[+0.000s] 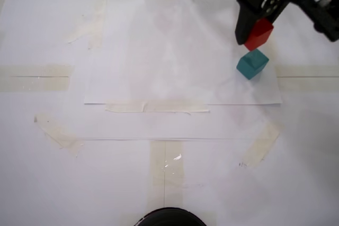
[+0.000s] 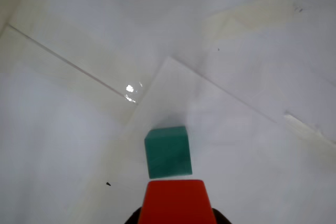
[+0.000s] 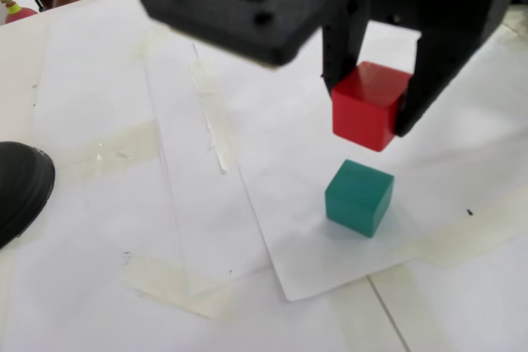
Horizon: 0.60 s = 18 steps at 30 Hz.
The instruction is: Put the red cube on the top of the blue cube.
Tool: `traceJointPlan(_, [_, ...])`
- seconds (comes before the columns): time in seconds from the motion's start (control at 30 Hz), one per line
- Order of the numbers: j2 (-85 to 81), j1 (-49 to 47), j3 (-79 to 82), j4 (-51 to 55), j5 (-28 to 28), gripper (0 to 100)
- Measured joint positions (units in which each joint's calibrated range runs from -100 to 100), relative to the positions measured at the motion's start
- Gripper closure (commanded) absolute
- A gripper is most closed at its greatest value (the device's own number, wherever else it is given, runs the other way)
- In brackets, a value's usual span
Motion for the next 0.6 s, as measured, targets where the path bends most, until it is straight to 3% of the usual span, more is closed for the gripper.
traceJointPlan(0.6, [11.11,0.00,-8.77,0.08,0.49,89])
